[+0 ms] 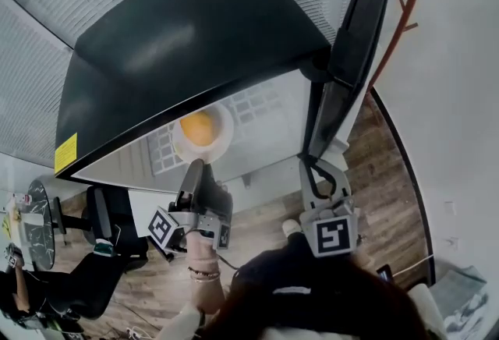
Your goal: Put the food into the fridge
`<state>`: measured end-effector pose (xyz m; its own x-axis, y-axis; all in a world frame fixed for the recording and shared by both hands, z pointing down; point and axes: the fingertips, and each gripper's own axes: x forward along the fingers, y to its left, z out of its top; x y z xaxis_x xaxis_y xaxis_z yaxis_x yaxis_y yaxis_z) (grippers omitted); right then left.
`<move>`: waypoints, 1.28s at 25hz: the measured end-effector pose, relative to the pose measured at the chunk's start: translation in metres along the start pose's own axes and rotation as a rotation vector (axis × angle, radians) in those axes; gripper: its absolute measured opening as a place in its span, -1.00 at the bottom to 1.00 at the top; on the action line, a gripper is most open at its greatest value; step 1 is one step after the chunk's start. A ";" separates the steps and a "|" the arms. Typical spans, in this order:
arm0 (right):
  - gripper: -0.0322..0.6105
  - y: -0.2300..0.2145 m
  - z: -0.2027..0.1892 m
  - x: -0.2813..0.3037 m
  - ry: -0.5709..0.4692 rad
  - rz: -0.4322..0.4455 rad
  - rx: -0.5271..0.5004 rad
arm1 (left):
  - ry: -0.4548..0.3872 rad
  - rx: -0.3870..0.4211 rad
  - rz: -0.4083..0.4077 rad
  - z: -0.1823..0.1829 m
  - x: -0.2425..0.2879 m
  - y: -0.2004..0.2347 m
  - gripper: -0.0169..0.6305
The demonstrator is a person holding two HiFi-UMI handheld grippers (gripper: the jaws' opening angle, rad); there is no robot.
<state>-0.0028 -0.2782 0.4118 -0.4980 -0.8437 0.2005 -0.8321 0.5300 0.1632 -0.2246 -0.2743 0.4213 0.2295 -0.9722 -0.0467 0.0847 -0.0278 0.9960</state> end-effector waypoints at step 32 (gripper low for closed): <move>-0.90 0.082 0.027 -0.055 -0.108 0.143 -0.037 | -0.033 0.050 -0.151 -0.020 -0.109 -0.045 -0.96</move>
<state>-0.0497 -0.1906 0.3883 -0.6355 -0.7627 0.1201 -0.7424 0.6464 0.1761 -0.2339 -0.1628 0.3799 0.1854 -0.9632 -0.1946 0.0668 -0.1852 0.9804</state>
